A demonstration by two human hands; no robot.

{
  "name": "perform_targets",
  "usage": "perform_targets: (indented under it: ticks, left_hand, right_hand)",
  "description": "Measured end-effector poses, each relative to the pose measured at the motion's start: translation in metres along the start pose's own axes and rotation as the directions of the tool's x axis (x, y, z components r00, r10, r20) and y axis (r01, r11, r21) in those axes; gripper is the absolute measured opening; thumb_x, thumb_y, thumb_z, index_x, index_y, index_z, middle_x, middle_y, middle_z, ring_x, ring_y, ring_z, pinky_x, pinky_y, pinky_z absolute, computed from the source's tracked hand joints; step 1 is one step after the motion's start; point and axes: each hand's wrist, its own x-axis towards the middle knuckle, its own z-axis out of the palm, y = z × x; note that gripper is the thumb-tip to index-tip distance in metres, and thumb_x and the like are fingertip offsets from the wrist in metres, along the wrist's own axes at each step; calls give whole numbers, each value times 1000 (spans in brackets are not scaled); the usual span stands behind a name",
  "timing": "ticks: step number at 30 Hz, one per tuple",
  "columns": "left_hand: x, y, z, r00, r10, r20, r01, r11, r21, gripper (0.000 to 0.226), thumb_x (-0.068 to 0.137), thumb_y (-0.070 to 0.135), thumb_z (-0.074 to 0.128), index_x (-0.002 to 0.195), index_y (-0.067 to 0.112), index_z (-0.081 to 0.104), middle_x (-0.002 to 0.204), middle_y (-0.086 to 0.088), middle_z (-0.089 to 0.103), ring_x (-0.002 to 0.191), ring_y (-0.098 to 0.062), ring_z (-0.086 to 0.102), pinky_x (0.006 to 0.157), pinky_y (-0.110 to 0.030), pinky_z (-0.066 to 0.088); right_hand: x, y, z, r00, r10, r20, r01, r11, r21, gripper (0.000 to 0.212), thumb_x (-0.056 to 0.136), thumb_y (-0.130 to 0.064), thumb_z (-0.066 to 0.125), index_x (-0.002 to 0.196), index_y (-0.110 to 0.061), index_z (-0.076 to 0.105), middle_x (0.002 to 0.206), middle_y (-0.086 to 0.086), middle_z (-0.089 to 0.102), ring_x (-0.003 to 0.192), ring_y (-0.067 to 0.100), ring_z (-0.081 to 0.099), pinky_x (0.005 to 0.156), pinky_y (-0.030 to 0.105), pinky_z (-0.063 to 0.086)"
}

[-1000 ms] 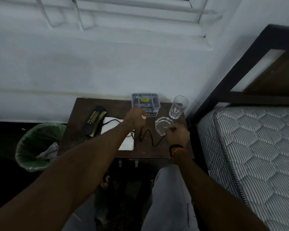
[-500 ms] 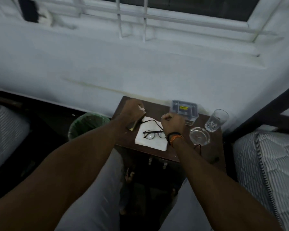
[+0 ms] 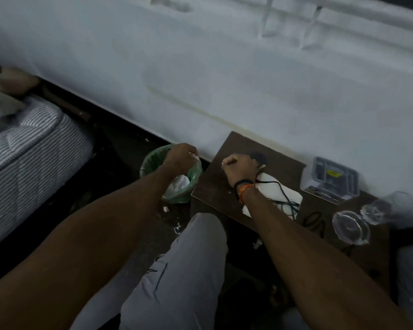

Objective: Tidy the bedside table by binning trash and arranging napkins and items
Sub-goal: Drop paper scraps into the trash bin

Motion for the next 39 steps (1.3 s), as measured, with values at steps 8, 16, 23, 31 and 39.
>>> perform_targets:
  ticks: [8,16,23,31,39]
  left_hand:
    - [17,-83,6,993,-108,42,110,993,-34,18,87,13,65,102,8,74,107,-16,74,102,-34,67,84,-33,48]
    - [38,-115,1,959,-266,-95,252,958,-136,27,85,20,63,109,9,69,114,-18,70,111,-34,63,88,-35,47]
    - [43,-133,0,959,-283,-3,280,950,-138,51,81,15,69,129,8,54,129,-18,61,121,-33,57,97,-36,44]
    - [11,-144,11,956,-294,-26,289,950,-120,34,84,7,64,116,-1,60,116,-24,65,109,-36,61,90,-40,50]
    - [-44,-165,40,928,-257,270,243,966,83,19,87,17,59,98,5,68,108,-16,70,102,-32,66,82,-33,50]
  right_hand:
    - [34,-28,90,987,7,158,6,996,-84,13,84,-9,67,77,-14,77,84,4,75,83,23,69,81,39,60]
    - [56,-44,142,976,-14,216,40,992,-116,16,83,-6,63,80,-9,78,87,6,77,85,25,70,81,35,59]
    - [61,-53,156,951,-9,309,63,984,-167,35,81,-2,59,113,-11,71,114,9,71,105,30,65,93,36,52]
    - [38,-53,162,937,1,349,62,984,-169,24,80,1,60,98,-9,73,106,9,72,104,28,65,94,38,53]
    - [1,-48,171,883,34,468,85,969,-233,23,89,-9,53,91,0,74,97,19,72,95,35,65,84,46,56]
